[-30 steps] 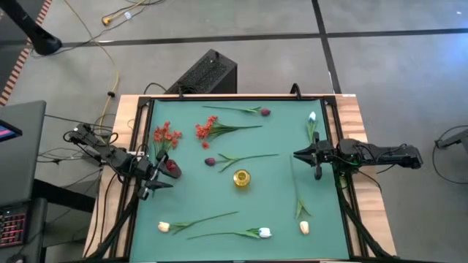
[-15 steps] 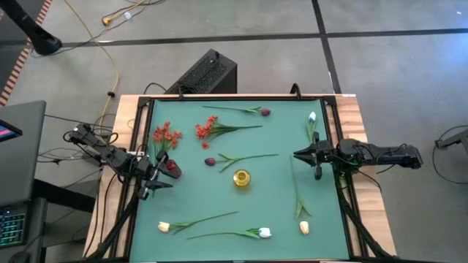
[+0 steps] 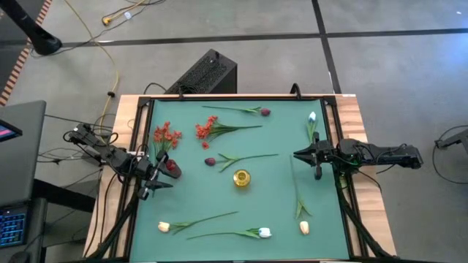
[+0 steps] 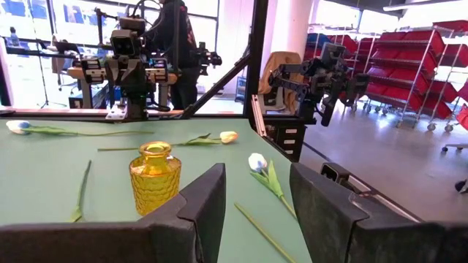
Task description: Sort flowers into vase by color
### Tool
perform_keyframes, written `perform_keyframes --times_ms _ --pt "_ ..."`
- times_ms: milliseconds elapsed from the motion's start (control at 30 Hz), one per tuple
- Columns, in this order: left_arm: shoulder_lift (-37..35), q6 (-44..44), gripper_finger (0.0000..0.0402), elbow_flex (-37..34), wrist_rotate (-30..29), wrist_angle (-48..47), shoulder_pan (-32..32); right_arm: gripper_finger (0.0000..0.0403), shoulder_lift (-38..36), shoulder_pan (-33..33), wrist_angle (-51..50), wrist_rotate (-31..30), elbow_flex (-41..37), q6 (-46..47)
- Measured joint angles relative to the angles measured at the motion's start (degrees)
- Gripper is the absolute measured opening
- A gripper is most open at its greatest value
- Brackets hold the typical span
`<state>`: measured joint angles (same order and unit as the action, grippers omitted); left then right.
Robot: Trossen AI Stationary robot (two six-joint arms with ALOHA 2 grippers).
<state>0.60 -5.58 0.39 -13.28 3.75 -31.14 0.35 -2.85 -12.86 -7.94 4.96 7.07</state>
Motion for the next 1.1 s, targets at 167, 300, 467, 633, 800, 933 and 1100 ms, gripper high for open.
perform_keyframes --times_ms 167,300,467,633,800,933,1100 --pt "0.00 0.00 0.0142 0.01 0.01 -0.01 0.00 0.0077 -0.01 0.00 0.00 0.00 0.01 0.00" --pt "0.00 0.00 0.0142 0.00 0.00 -0.02 0.00 0.0077 -0.01 0.00 0.00 0.00 0.00 -0.01" --pt "0.00 0.00 0.0142 0.02 0.00 0.00 0.02 0.0077 0.01 0.00 0.00 0.00 0.01 0.00" --pt "0.00 0.00 0.0142 0.01 0.00 -0.01 0.00 0.0077 -0.01 0.00 0.00 0.00 -0.01 0.00" --pt "0.00 0.00 0.0142 0.01 0.00 -0.02 0.00 0.0077 -0.01 0.00 0.00 0.00 -0.01 0.00" --pt "0.00 0.02 0.0142 0.01 -0.01 0.00 0.00 0.0077 -0.01 0.00 0.00 -0.01 0.00 0.00" --pt "0.00 2.41 0.0142 0.01 -5.66 3.30 0.02 0.0077 -0.01 0.04 0.88 -0.05 -0.07 0.00"
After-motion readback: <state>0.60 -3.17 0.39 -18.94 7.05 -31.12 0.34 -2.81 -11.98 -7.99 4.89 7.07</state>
